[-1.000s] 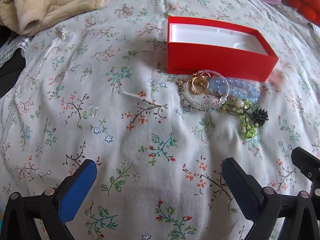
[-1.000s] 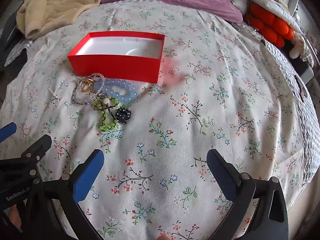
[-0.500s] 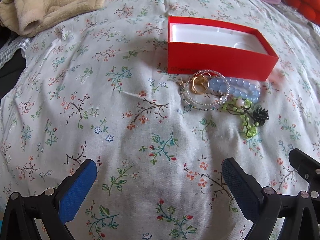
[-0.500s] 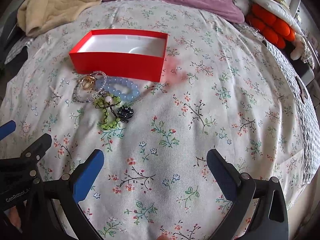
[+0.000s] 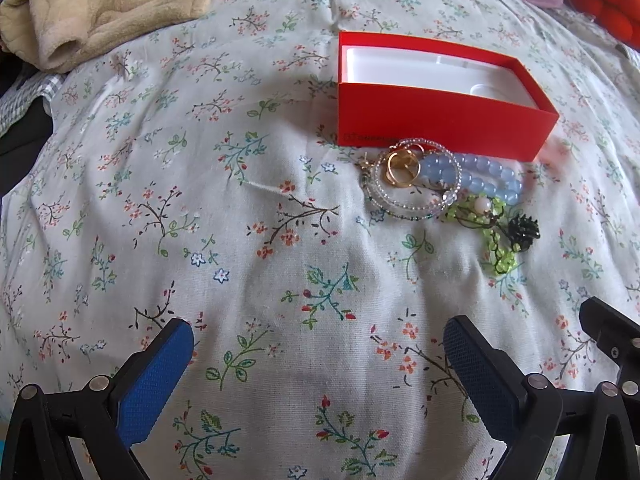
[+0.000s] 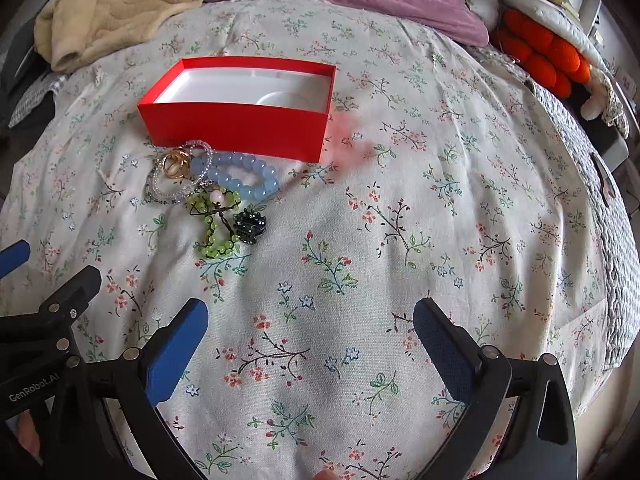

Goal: Organize jewelry

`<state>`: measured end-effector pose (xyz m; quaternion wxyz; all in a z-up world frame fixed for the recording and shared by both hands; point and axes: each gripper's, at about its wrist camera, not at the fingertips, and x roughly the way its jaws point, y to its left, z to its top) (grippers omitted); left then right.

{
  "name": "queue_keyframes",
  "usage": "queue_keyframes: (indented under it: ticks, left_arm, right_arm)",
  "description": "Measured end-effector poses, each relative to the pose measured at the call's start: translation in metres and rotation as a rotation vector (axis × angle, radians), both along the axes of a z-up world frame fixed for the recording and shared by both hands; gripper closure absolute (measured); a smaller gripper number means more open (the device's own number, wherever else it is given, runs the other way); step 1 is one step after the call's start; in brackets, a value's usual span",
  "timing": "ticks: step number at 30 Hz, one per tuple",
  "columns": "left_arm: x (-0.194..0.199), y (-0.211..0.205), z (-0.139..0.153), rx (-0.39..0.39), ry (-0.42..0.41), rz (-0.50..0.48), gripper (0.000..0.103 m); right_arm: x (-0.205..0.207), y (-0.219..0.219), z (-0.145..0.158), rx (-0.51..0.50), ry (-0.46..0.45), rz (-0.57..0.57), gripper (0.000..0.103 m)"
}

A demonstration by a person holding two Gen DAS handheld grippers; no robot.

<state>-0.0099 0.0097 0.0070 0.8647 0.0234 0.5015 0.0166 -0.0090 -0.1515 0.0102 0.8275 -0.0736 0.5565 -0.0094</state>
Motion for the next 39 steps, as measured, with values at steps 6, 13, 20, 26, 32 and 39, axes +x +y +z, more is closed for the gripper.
queue_keyframes:
  ticks: [6, 13, 20, 26, 32, 39]
  left_arm:
    - [0.000, 0.000, 0.000, 0.000, 0.000, 0.000, 0.001]
    - [0.000, 0.001, 0.000, 0.000, 0.000, 0.001, 0.001]
    - [0.000, 0.001, 0.000, 0.000, -0.001, 0.001, 0.001]
    - [0.000, 0.001, 0.000, 0.001, 0.000, 0.000, 0.001]
    - [0.000, 0.003, 0.000, 0.006, -0.002, 0.001, 0.001]
    - [0.004, 0.011, 0.002, -0.002, -0.007, 0.009, 0.001]
  right_arm:
    - [-0.002, -0.001, -0.001, -0.001, 0.000, 0.001, 0.000]
    - [-0.002, -0.001, -0.002, -0.002, 0.001, 0.001, 0.000]
    - [-0.002, -0.001, -0.001, -0.002, 0.001, 0.000, 0.000]
    - [-0.001, -0.001, -0.001, -0.003, 0.002, 0.001, 0.000]
    - [-0.002, -0.001, -0.001, -0.004, 0.002, -0.001, 0.000]
    - [0.001, -0.004, 0.001, -0.024, -0.002, -0.008, 0.000]
